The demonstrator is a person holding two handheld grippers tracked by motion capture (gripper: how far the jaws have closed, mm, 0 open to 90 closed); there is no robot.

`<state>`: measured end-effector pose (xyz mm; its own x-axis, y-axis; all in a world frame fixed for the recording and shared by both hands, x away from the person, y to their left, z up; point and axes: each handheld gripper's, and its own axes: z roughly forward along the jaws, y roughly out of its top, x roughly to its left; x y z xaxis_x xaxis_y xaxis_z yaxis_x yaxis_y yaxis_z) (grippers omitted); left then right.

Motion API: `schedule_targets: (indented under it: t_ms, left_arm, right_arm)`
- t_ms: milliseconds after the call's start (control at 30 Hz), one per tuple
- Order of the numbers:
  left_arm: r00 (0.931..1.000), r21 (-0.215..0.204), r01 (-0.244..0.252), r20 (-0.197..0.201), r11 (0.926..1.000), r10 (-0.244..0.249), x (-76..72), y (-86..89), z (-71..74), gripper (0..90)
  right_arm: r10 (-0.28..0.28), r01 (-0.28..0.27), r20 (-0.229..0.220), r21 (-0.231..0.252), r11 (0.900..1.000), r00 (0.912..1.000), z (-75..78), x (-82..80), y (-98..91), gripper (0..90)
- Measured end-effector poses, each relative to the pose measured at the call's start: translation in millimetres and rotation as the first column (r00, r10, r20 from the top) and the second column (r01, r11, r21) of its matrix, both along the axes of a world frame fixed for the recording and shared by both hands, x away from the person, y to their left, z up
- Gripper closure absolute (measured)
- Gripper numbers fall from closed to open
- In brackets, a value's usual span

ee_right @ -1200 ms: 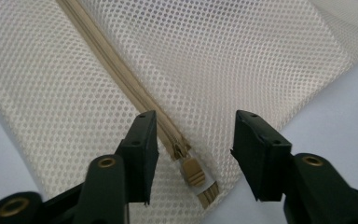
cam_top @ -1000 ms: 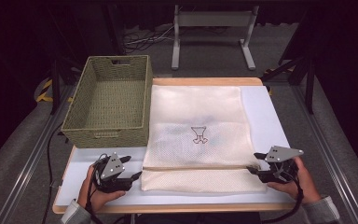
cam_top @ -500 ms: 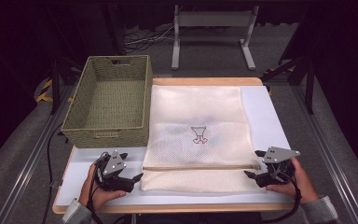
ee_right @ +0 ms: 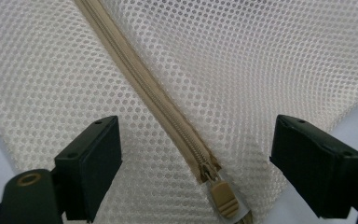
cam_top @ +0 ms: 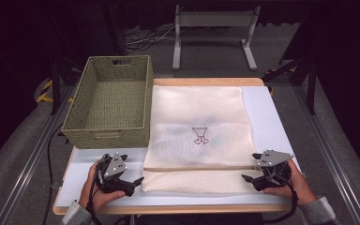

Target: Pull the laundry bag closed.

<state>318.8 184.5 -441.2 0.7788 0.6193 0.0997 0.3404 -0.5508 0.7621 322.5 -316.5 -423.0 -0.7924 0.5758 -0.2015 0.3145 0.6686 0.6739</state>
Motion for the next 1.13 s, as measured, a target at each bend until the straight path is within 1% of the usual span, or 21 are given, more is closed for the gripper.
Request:
schedule_targets:
  t_ms: [100,167,467,967,1133]
  left_arm:
    - [1.0,0.007,0.001,-0.001,1.0,-0.001,0.3,-0.7,-0.4,5.4]
    - [1.0,0.004,0.003,-0.005,1.0,-0.003,0.5,-0.9,-0.7,5.5]
    - [0.9999,0.017,0.006,-0.01,0.9998,-0.006,0.8,-2.9,-2.0,5.5]
    - [1.0,0.006,-0.003,-0.004,1.0,0.003,2.0,-2.7,-1.3,5.6]
    - [1.0,0.006,-0.002,-0.005,1.0,0.002,2.5,-3.3,-1.4,5.6]
  right_arm:
    - [0.002,-0.002,0.001,-0.003,1.0,1.0,-0.6,0.3,1.0,16.0]
    - [0.003,-0.003,0.002,-0.003,1.0,1.0,-0.8,0.5,1.1,16.0]
    - [-0.012,0.012,0.01,-0.005,0.9999,0.9999,-2.8,1.3,1.3,13.8]
    - [-0.021,0.021,0.021,-0.017,0.9996,0.9996,-3.7,0.6,4.3,12.8]
    - [-0.026,0.026,0.025,-0.014,0.9996,0.9993,-3.0,-0.3,4.4,12.5]
